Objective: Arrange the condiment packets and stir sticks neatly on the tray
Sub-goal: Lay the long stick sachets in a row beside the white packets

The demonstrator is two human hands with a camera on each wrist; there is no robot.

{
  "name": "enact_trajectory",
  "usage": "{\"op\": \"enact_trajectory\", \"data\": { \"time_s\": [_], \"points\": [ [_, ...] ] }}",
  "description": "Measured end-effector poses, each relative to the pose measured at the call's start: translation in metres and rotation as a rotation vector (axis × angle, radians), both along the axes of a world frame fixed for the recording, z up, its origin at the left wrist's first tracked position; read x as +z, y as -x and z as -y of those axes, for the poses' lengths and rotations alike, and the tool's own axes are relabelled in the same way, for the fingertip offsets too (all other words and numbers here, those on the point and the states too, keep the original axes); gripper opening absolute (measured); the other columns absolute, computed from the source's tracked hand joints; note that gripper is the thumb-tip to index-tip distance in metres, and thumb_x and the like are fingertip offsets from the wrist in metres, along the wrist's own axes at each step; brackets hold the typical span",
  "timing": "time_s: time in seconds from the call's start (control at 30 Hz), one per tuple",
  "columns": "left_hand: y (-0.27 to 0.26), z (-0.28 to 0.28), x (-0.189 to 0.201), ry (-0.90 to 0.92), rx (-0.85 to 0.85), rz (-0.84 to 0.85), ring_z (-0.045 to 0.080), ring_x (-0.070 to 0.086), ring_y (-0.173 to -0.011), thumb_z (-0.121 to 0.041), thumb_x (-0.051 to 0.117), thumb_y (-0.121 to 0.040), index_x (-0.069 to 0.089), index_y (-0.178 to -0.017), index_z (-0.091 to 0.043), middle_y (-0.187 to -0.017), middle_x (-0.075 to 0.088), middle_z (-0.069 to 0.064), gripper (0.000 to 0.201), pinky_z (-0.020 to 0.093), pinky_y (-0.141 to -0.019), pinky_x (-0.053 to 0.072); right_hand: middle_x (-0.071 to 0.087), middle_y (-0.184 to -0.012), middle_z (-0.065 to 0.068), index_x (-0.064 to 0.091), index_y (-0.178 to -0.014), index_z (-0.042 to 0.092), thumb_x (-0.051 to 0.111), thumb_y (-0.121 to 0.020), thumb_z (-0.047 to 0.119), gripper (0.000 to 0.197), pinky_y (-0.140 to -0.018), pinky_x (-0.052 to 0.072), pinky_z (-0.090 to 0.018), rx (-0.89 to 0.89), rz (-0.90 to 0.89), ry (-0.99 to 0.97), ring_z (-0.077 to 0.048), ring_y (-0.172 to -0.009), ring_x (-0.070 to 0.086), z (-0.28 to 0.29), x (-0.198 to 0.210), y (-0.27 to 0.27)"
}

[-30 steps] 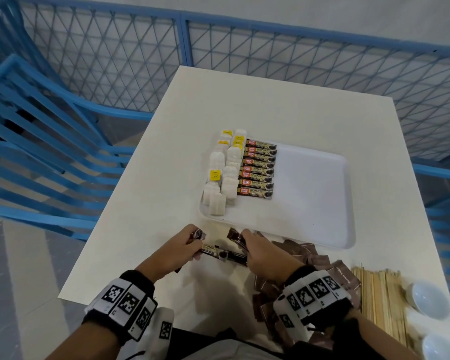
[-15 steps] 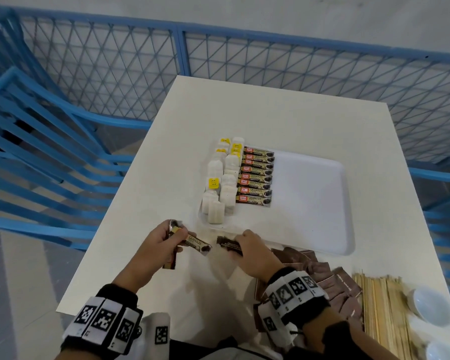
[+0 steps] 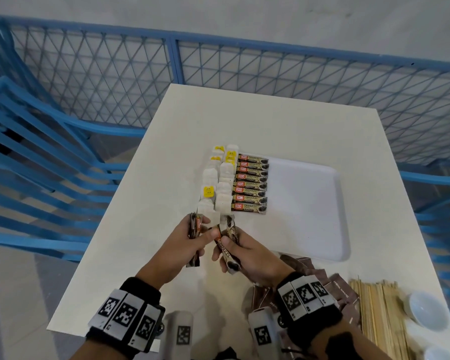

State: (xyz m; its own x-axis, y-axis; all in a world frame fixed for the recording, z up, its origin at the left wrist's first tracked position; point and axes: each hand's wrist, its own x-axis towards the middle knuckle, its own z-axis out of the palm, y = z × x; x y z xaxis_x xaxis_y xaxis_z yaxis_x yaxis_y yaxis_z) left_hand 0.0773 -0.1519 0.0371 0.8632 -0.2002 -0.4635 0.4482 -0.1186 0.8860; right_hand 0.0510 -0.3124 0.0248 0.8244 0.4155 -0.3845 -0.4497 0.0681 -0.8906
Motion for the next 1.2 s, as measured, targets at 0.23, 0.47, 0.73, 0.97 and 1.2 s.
{"op": "enact_trajectory", "data": {
  "time_s": [0.23, 0.47, 0.73, 0.97, 1.2],
  "points": [
    [-0.006, 0.002, 0.004, 0.054, -0.005, 0.029, 0.011, 0.042, -0.054, -0.008, 0.066, -0.083, 0.058, -0.102, -0.016, -0.069, 0.056, -0.003, 0.022, 0.019, -0.053, 0.041, 0.061, -0.082, -0.001, 0.053, -0.102, 0.015, 0.035, -0.1, 0.021, 0.019, -0.051, 0.043, -0.017, -0.029, -0.112, -0.085, -0.009, -0.062, 0.058, 0.002, 0.001, -0.001],
    [-0.009, -0.002, 0.002, 0.085, 0.128, -0.035, 0.01, 0.038, -0.049, -0.004, 0.05, -0.094, 0.056, -0.096, -0.013, -0.066, 0.051, 0.004, 0.011, 0.019, -0.047, 0.033, 0.039, -0.053, 0.003, 0.048, -0.086, 0.011, 0.038, -0.097, 0.032, 0.026, -0.045, 0.019, -0.019, -0.164, -0.26, -0.136, -0.007, -0.043, 0.026, 0.015, -0.004, -0.005],
    [-0.005, 0.004, 0.004, -0.052, -0.065, -0.034, 0.006, 0.043, -0.049, -0.004, 0.054, -0.09, 0.057, -0.094, -0.015, -0.07, 0.069, -0.001, 0.012, 0.018, -0.051, 0.034, 0.044, -0.075, 0.017, 0.039, -0.117, 0.033, 0.02, -0.103, 0.016, 0.029, -0.056, 0.039, 0.0, -0.394, -0.104, 0.222, 0.017, -0.057, 0.052, 0.024, -0.007, -0.01],
    [-0.001, 0.016, -0.001, -0.153, -0.197, 0.016, 0.012, 0.05, -0.063, -0.031, 0.064, -0.087, 0.063, -0.086, -0.017, -0.061, 0.064, -0.006, 0.014, 0.016, -0.055, 0.039, 0.05, -0.077, 0.002, 0.051, -0.109, 0.023, 0.037, -0.1, 0.018, 0.017, -0.06, 0.033, -0.024, -0.466, -0.152, -0.23, -0.01, -0.063, 0.042, 0.009, -0.006, -0.013],
    [-0.002, 0.01, -0.011, -0.171, -0.052, -0.019, 0.012, 0.044, -0.058, -0.029, 0.062, -0.089, 0.063, -0.086, -0.015, -0.058, 0.063, -0.006, 0.014, 0.02, -0.053, 0.035, 0.053, -0.071, 0.0, 0.06, -0.093, 0.015, 0.046, -0.094, 0.013, 0.015, -0.057, 0.034, -0.022, -0.416, -0.119, -0.216, -0.012, -0.064, 0.046, 0.015, -0.005, -0.009]
  ]
}}
